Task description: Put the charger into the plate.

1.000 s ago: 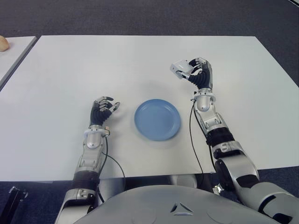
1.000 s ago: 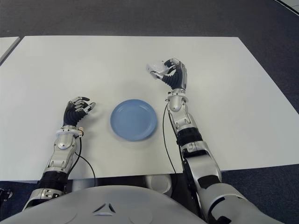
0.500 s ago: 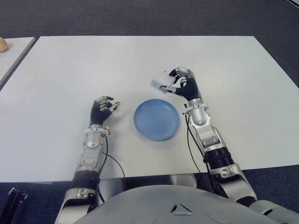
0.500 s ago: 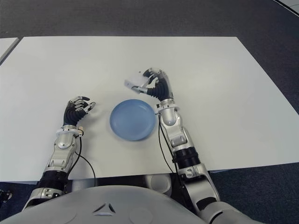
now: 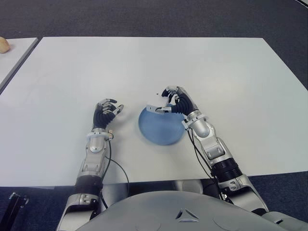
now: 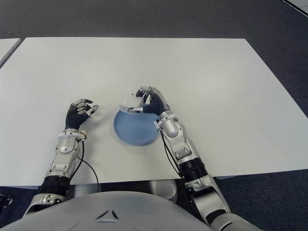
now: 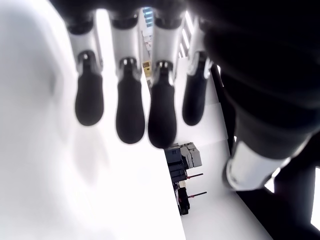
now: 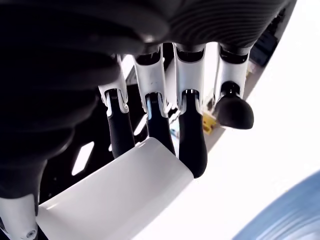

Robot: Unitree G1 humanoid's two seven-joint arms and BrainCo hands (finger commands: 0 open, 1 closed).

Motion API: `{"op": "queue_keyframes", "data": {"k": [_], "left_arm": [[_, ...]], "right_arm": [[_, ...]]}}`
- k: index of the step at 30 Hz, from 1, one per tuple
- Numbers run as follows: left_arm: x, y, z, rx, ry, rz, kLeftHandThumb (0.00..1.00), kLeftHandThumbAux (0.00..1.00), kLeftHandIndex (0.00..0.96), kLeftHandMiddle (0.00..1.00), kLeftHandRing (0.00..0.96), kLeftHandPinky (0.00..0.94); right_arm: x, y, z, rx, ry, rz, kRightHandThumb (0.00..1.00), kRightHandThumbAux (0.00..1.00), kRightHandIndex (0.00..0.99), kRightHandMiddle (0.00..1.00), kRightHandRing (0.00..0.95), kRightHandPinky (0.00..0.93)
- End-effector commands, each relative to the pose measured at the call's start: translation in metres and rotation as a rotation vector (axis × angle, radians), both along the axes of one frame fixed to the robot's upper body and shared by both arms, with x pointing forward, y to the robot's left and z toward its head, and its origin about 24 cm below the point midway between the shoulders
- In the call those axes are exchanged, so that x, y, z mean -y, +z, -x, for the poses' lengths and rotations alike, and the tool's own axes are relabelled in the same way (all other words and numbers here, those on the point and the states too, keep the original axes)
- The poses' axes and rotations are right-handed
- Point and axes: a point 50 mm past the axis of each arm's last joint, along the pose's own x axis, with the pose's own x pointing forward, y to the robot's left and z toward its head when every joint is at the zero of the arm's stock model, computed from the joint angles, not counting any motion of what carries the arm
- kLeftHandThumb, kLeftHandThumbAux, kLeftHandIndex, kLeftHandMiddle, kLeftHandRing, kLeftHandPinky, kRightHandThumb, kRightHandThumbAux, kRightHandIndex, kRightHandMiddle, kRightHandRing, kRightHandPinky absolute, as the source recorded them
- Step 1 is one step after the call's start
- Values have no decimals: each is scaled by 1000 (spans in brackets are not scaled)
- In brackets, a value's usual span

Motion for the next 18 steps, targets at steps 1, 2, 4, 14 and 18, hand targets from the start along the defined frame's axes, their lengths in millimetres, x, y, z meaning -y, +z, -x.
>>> {"op": "queue_keyframes", "data": {"k": [1,2,4,14,18], "left_arm": [[0,-3,2,-19,14,0,710,717,434,644,636,622],[0,-3,2,-18,14,1,710,717,434,644,636,622],[0,-3,2,-14,14,3,711,717,434,643,635,621],[1,-3,2,-12,17,10,710,717,434,634,624,610],[1,-3,2,-12,17,8,710,717,434,630,620,609]], "right_arm": [[0,-7,0,-40,48,63,704,725,439,822,803,799],[0,-8,1,-48,55,70,704,725,439,823,803,797],[0,-12,1,-77,70,93,704,724,439,822,802,794],[-1,-21,3,-194,54,183,709,722,440,808,793,792],[-2,-23,3,-177,43,261,710,721,440,804,791,795]]}}
